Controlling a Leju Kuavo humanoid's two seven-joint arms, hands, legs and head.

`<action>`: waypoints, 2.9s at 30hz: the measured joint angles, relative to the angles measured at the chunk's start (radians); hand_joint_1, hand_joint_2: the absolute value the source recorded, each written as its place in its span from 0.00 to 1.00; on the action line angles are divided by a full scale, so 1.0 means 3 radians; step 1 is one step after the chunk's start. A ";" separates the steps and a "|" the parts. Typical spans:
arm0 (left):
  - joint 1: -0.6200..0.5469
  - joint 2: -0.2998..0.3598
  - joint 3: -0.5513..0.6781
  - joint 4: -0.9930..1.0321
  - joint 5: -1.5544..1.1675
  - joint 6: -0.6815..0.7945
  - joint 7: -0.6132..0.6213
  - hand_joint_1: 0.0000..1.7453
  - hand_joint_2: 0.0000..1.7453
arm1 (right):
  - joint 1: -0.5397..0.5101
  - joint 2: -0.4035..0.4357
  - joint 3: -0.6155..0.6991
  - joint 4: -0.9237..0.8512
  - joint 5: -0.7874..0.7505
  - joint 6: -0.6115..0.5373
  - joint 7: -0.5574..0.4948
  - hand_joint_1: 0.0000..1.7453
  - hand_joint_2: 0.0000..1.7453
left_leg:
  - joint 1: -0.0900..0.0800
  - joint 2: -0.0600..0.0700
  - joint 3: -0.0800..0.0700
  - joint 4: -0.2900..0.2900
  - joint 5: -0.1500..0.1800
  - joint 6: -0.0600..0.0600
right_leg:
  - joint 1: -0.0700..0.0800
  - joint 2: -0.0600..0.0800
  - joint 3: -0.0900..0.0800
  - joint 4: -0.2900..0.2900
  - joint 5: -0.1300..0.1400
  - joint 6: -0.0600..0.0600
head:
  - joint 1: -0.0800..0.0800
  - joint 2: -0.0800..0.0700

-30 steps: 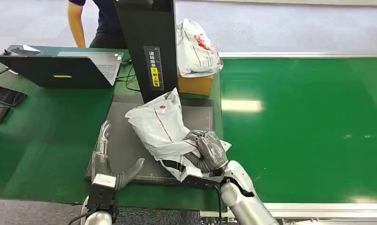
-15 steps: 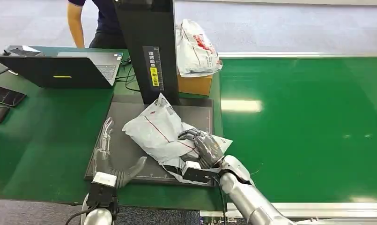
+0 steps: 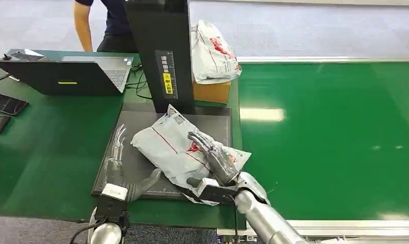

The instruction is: Moved the parcel from conveyor to table for the left to box.

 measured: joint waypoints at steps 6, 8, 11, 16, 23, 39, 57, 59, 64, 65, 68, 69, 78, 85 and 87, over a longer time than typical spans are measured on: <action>-0.0002 0.0000 0.0004 0.0000 0.0009 -0.0023 -0.0012 0.00 1.00 | 0.0266 -0.0094 -0.0053 -0.0647 -0.0114 0.0087 0.0060 0.00 1.00 | 0.0000 0.0001 -0.0001 0.0000 -0.0002 -0.0002 | 0.0000 0.0001 -0.0001 -0.0001 0.0000 0.0000 | 0.0001 0.0000; -0.0002 0.0000 0.0004 0.0000 0.0009 -0.0023 -0.0013 0.00 1.00 | 0.0298 -0.0104 -0.0056 -0.0735 -0.0120 0.0087 0.0060 0.00 1.00 | 0.0000 0.0001 0.0000 0.0000 -0.0002 -0.0002 | 0.0000 0.0001 -0.0001 -0.0001 0.0000 0.0000 | 0.0001 0.0000; -0.0002 0.0000 0.0005 0.0000 0.0009 -0.0023 -0.0013 0.00 1.00 | 0.0333 -0.0118 -0.0056 -0.0826 -0.0124 0.0087 0.0060 0.00 1.00 | 0.0000 0.0001 0.0000 0.0000 -0.0001 -0.0002 | 0.0000 0.0001 -0.0001 0.0000 0.0000 0.0000 | 0.0001 0.0000; -0.0002 0.0000 0.0008 0.0000 0.0009 -0.0023 -0.0013 0.00 1.00 | 0.0359 -0.0135 -0.0056 -0.0906 -0.0130 0.0085 0.0057 0.00 1.00 | 0.0000 0.0001 0.0000 0.0000 -0.0001 -0.0002 | 0.0000 0.0001 -0.0001 0.0000 0.0000 0.0000 | 0.0001 0.0000; 0.0005 0.0004 0.0013 0.0003 0.0050 -0.0057 -0.0050 0.00 1.00 | 0.0841 -0.0162 -0.0415 -0.1637 -0.0799 0.0210 -0.0042 0.00 1.00 | 0.0000 -0.0002 -0.0002 0.0001 -0.0006 0.0000 | 0.0000 0.0000 -0.0002 -0.0001 -0.0005 0.0000 | 0.0001 0.0000; -0.0053 -0.0052 0.0041 0.0090 -0.0033 -0.0388 -0.0099 0.00 1.00 | 0.1696 -0.0134 -0.1024 -0.2308 -0.0611 -0.0107 0.0056 0.00 1.00 | 0.0000 -0.0001 -0.0002 0.0000 -0.0009 0.0000 | 0.0000 0.0000 -0.0002 -0.0003 -0.0006 0.0001 | 0.0001 0.0000; -0.0658 -0.0052 0.0004 0.0507 -0.0595 -0.0714 0.0075 0.00 1.00 | 0.1712 -0.0060 -0.1047 -0.2137 -0.0861 -0.0202 -0.0094 0.00 1.00 | 0.0000 0.0000 -0.0001 0.0001 -0.0006 0.0000 | 0.0000 0.0000 -0.0001 -0.0002 -0.0004 0.0001 | 0.0000 0.0000; -0.0757 -0.0032 -0.0085 0.0566 -0.0873 -0.0799 0.0137 0.00 1.00 | 0.1704 -0.0047 -0.1057 -0.2116 -0.0856 -0.0161 -0.0128 0.00 1.00 | 0.0000 -0.0002 -0.0002 0.0001 -0.0005 0.0000 | 0.0000 -0.0002 -0.0002 -0.0002 -0.0004 0.0001 | 0.0001 0.0000; -0.1237 -0.0010 -0.0503 0.1045 -0.1226 -0.1104 0.0307 0.00 1.00 | 0.1693 -0.0023 -0.1098 -0.2095 -0.0694 -0.0122 -0.0108 0.00 1.00 | -0.0001 -0.0002 -0.0002 0.0001 -0.0004 0.0001 | -0.0001 -0.0001 -0.0002 -0.0002 -0.0001 0.0003 | 0.0003 0.0000; -0.1348 -0.0010 -0.0597 0.1192 -0.1254 -0.1164 0.0332 0.00 1.00 | 0.1700 -0.0023 -0.1103 -0.2095 -0.0650 -0.0150 -0.0090 0.00 1.00 | -0.0001 -0.0002 -0.0001 0.0001 -0.0004 0.0001 | -0.0001 -0.0001 -0.0001 -0.0002 0.0000 0.0003 | 0.0001 0.0000; -0.1582 -0.0010 -0.0797 0.1533 -0.1277 -0.1230 0.0362 0.00 1.00 | 0.1723 -0.0023 -0.1111 -0.2097 -0.0610 -0.0181 -0.0067 0.00 1.00 | -0.0001 -0.0001 0.0000 0.0002 -0.0003 0.0000 | -0.0001 0.0000 0.0000 -0.0002 0.0001 0.0002 | 0.0001 0.0000; -0.1639 -0.0010 -0.0838 0.1619 -0.1277 -0.1231 0.0362 0.00 1.00 | 0.1730 -0.0023 -0.1111 -0.2097 -0.0608 -0.0192 -0.0066 0.00 1.00 | -0.0001 -0.0001 0.0000 0.0002 -0.0003 0.0000 | -0.0001 0.0001 0.0000 -0.0002 0.0001 0.0001 | 0.0001 0.0000; -0.1917 -0.0009 -0.1071 0.2060 -0.1345 -0.1469 0.0457 0.00 1.00 | 0.1755 -0.0023 -0.1115 -0.2100 -0.0588 -0.0269 -0.0037 0.00 1.00 | -0.0001 0.0000 -0.0001 0.0002 -0.0004 0.0000 | 0.0000 0.0000 -0.0003 -0.0002 0.0000 0.0001 | 0.0001 0.0000; -0.2313 -0.0109 -0.1388 0.2786 -0.1387 -0.1708 0.0501 0.00 1.00 | 0.1889 -0.0019 -0.1122 -0.2159 -0.0613 -0.0413 -0.0008 0.00 1.00 | -0.0001 0.0001 0.0000 0.0002 -0.0004 0.0001 | -0.0001 0.0002 0.0001 -0.0002 0.0001 0.0001 | 0.0001 0.0000; -0.2371 -0.0133 -0.1425 0.2889 -0.1387 -0.1708 0.0502 0.00 1.00 | 0.1904 -0.0015 -0.1122 -0.2169 -0.0613 -0.0413 -0.0008 0.00 1.00 | -0.0001 0.0000 0.0001 0.0002 -0.0004 0.0001 | -0.0001 0.0001 0.0002 -0.0002 0.0001 0.0001 | 0.0003 0.0000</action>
